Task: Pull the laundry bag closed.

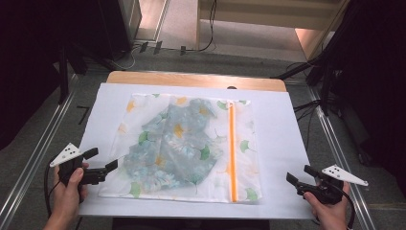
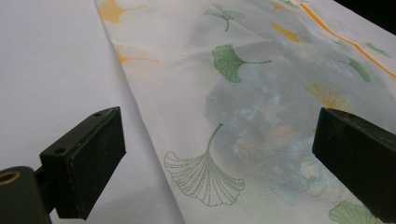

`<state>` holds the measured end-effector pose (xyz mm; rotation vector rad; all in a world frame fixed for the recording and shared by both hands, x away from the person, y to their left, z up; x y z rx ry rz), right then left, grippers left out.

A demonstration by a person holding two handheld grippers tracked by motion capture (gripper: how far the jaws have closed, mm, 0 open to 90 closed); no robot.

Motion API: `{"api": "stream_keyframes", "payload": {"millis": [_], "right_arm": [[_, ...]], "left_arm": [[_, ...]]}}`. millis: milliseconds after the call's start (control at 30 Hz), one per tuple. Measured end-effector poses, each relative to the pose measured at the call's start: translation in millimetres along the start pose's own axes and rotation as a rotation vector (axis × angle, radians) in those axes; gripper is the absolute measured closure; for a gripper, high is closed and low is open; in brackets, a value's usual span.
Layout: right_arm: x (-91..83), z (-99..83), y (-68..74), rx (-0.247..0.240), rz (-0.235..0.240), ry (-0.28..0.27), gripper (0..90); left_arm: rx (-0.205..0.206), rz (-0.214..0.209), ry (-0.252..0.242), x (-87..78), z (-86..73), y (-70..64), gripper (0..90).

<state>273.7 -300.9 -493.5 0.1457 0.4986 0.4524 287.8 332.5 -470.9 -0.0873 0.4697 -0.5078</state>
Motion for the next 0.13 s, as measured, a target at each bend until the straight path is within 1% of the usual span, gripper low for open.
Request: {"api": "stream_keyframes", "payload": {"millis": [133], "right_arm": [[3.6,-0.5,3.4,-0.011,0.01,0.009,14.5]], "left_arm": [[-0.003,0.004,0.01,1.1,-1.6,0.8,3.0]]}}
Point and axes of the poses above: each handheld gripper's, and its own axes: x roughly forward along the jaws, z roughly out of its top, y roughly to its left, the point moved 6 cm from there along x, roughly forward along the jaws, and after that the axes turned 6 degrees about -y, right-handed, at the moved point
